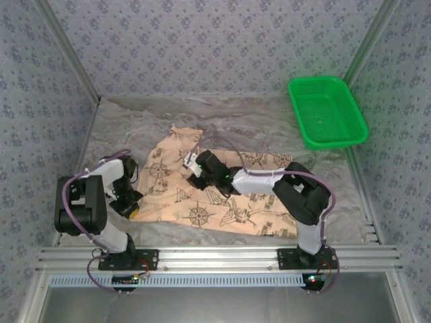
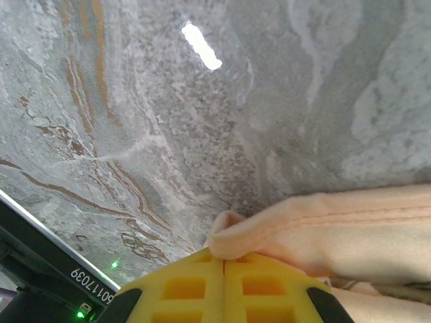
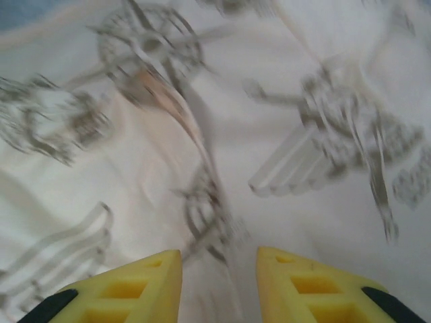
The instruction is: Fold the inside-out t-shirt
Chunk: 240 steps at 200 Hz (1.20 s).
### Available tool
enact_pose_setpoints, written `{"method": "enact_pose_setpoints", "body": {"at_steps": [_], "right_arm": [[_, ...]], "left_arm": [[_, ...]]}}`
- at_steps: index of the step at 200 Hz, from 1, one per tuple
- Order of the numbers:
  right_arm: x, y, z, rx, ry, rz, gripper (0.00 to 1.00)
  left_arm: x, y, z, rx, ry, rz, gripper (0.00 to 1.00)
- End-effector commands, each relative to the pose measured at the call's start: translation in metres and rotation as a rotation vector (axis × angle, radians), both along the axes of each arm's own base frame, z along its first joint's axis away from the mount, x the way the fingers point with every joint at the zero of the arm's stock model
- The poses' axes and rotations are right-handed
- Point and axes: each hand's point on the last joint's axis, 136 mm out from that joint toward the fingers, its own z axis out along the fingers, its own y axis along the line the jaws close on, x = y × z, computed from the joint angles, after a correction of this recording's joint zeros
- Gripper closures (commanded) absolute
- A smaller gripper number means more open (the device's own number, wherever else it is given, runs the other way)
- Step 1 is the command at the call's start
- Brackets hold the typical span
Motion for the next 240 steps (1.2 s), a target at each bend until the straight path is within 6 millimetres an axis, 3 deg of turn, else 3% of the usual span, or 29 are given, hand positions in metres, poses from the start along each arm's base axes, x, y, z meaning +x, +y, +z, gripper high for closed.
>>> {"method": "enact_pose_setpoints", "body": {"at_steps": [1, 20, 39, 57, 78, 95, 115, 127, 164, 179, 191, 220, 240], "right_arm": [[-0.006, 0.027, 0.031, -0.051, -0.125, 0.181, 0.63], [-0.022, 0.057, 0.030, 0.002, -0.094, 0.308, 0.63], [-0.024, 0.084, 0.021, 0.041, -0.089, 0.347, 0.65], [-0.016, 0.105, 0.008, 0.053, -0.084, 0.342, 0.71], [-0.002, 0.112, -0.014, 0.012, -0.103, 0.293, 0.74], [0.015, 0.107, -0.032, -0.046, -0.127, 0.216, 0.82], [0.044, 0.092, -0.040, -0.055, -0.121, 0.062, 0.90], [0.058, 0.082, -0.042, -0.038, -0.086, -0.001, 0.90], [0.071, 0.070, -0.045, 0.024, 0.084, -0.046, 0.85], [0.069, 0.064, -0.038, 0.063, 0.122, -0.044, 0.83], [0.062, 0.061, -0.026, 0.090, 0.131, -0.029, 0.79], [0.038, 0.043, 0.031, 0.192, 0.101, -0.021, 0.70], [0.009, 0.018, 0.045, 0.177, 0.119, -0.007, 0.67]], "left_arm": [[-0.002, 0.002, 0.002, -0.001, -0.005, 0.000, 1.00], [-0.002, 0.001, 0.003, -0.003, -0.001, 0.003, 1.00], [-0.002, 0.000, 0.003, -0.009, -0.004, 0.012, 1.00], [0.000, 0.000, 0.005, -0.010, -0.013, 0.013, 1.00], [0.002, 0.000, 0.010, -0.007, -0.016, 0.011, 1.00], [0.004, 0.000, 0.015, -0.012, -0.023, 0.019, 1.00], [0.006, 0.000, 0.020, -0.014, -0.033, 0.026, 1.00], [0.005, 0.000, 0.021, -0.012, -0.040, 0.028, 1.00], [0.003, 0.006, 0.020, -0.019, -0.030, 0.039, 1.00], [0.005, 0.008, 0.021, -0.030, -0.038, 0.047, 0.96], [0.006, 0.010, 0.024, -0.031, -0.045, 0.046, 0.87], [0.019, 0.016, 0.040, -0.017, -0.085, 0.002, 0.49], [0.032, 0.022, 0.061, 0.010, -0.152, -0.028, 0.47]]}}
